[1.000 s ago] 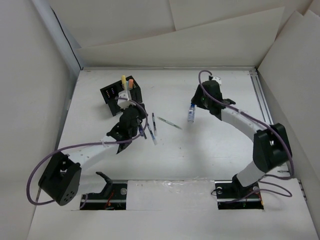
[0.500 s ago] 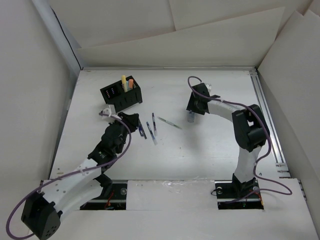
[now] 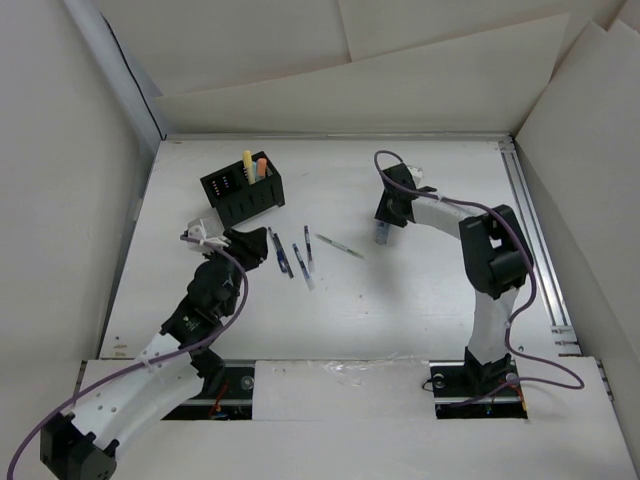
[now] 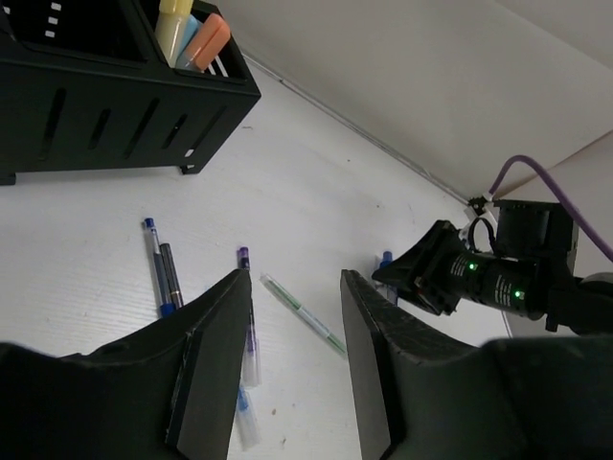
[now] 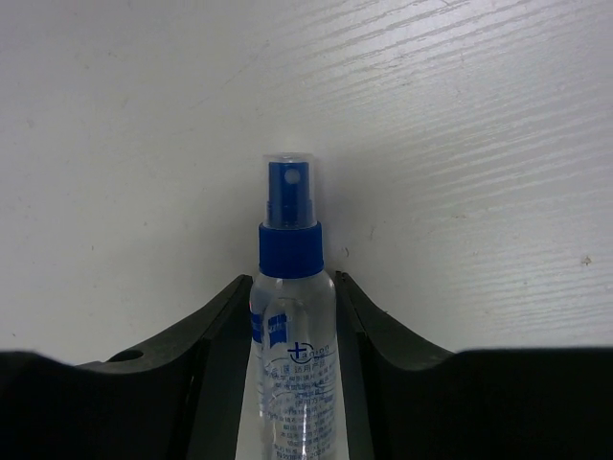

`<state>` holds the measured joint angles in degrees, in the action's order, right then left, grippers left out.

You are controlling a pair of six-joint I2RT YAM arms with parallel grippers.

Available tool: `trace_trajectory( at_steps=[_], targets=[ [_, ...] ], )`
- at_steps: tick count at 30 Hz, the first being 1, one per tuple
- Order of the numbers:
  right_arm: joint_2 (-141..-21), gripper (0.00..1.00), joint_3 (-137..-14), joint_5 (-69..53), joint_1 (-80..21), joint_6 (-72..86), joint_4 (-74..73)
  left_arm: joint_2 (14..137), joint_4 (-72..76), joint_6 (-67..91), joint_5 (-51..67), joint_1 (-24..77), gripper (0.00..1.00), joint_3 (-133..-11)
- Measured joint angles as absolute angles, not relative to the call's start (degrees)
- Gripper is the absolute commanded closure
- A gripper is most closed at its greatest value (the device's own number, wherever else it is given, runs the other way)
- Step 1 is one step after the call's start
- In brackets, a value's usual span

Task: Sort the stationery into containers
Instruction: Pick up the stationery from the center of the board, then place the stationery in the storage box.

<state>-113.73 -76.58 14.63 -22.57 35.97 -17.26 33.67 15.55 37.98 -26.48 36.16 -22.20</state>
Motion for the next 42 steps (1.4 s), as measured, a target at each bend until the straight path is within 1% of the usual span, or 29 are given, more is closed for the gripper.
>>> trace_trajectory(
  at_steps=[1, 2, 3, 5, 9, 10, 13, 18, 22, 28, 29, 31, 37, 42],
  targets=[
    [-113.71, 0.75, -76.58, 14.79, -22.63, 36.12, -17.34, 33.01, 15.35, 37.89, -26.98, 36.16, 0.58, -22.20],
    [-113.62, 0.80, -76.58, 14.94, -22.72, 36.29, -17.45, 32.62, 15.20, 37.69, -27.59, 36.16, 0.56, -22.20],
    [-113.51, 0.82, -76.58, 15.25, -22.85, 36.34, -17.69, 31.90, 15.07, 37.58, -27.94, 36.16, 0.54, -22.20],
    [-113.14, 0.82, -76.53, 15.92, -23.31, 36.47, -18.17, 31.24, 14.74, 37.47, -28.77, 36.16, 0.49, -22.20],
    [-110.10, 0.83, -76.71, 16.56, -25.82, 36.47, -19.16, 30.28, 14.24, 37.80, -30.74, 36.16, 0.45, -22.20],
    [-109.12, 0.83, -77.34, 16.53, -26.85, 36.45, -19.42, 30.00, 13.80, 38.15, -31.42, 36.16, 0.40, -22.20],
    [-107.11, 0.83, -82.65, 16.56, -30.96, 36.23, -19.88, 28.53, 12.29, 40.16, -34.00, 36.16, 0.34, -22.20],
    [-107.20, 0.83, -95.92, 15.29, -37.95, 35.68, -16.25, 24.51, 11.53, 42.74, -37.63, 36.14, 0.21, -21.76],
    [-111.02, 0.83, -107.59, 14.28, -41.34, 35.51, -11.84, 21.91, 10.11, 45.04, -40.10, 36.14, 0.19, -21.32],
    [-123.52, 0.84, -121.80, 15.09, -43.35, 35.31, -5.10, 20.40, 7.70, 46.89, -43.22, 36.16, 0.17, -21.10],
    [-125.71, 0.84, -123.26, 15.53, -43.57, 35.14, -4.34, 20.29, 7.46, 47.16, -43.64, 36.16, 0.17, -21.10],
    [-129.95, 0.84, -126.13, 16.34, -43.92, 34.63, -3.33, 20.12, 6.90, 47.53, -44.27, 36.14, 0.14, -21.10],
    [-141.21, 0.84, -134.30, 18.06, -44.99, 32.84, -0.82, 20.10, 5.21, 48.71, -45.58, 36.14, 0.12, -21.10],
    [-146.19, 0.83, -138.65, 20.38, -46.13, 30.22, 3.38, 18.26, 5.17, 48.75, -45.78, 36.16, 0.12, -20.23]
  ],
)
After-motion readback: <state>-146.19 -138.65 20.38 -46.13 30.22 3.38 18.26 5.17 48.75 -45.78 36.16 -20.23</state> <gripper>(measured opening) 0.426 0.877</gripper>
